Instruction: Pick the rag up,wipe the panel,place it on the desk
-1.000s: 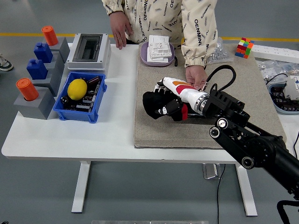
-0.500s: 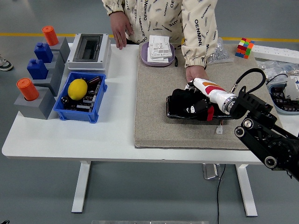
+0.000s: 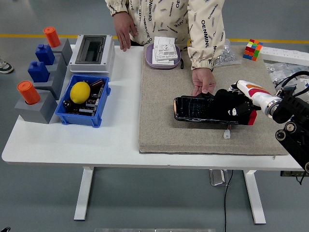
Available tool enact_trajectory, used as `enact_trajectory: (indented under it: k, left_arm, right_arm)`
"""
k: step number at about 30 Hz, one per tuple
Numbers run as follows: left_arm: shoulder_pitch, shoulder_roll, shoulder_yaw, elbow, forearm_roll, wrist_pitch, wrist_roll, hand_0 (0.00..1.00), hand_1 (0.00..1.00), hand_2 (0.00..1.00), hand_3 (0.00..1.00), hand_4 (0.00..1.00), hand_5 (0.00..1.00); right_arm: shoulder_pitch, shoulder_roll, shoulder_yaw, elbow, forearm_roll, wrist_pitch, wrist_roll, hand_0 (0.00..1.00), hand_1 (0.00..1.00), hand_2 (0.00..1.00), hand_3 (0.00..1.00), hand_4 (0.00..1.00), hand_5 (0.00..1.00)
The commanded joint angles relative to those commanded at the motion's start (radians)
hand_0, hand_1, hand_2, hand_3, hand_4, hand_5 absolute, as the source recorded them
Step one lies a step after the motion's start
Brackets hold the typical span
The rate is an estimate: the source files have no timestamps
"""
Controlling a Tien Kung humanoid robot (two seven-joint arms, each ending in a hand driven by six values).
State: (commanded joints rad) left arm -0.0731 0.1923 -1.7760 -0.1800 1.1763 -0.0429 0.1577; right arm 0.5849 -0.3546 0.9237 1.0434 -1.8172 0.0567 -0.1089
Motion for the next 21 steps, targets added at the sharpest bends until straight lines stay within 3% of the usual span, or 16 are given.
enact_trajectory:
  k: [9,21]
  left_arm:
    - [0.0,-0.001,-0.003,0.0,0.0,0.001,0.001,0.72,0.715,0.767,0.62,0.684,0.566]
    - [-0.002,-0.003,-0.002,0.0,-0.001,-0.001,-0.001,0.721,0.715,0.767,0.62,0.683,0.565]
  right_arm:
    - [-0.026,-0.057,0.032,-0.004,-0.004,0.003,0.0,0.287,0.399,0.459,0.45,0.918,0.002]
    - [-0.033,-0.092,0.058,-0.003,-0.009,0.005,0.0,0.287,0.4,0.459,0.451,0.919,0.002]
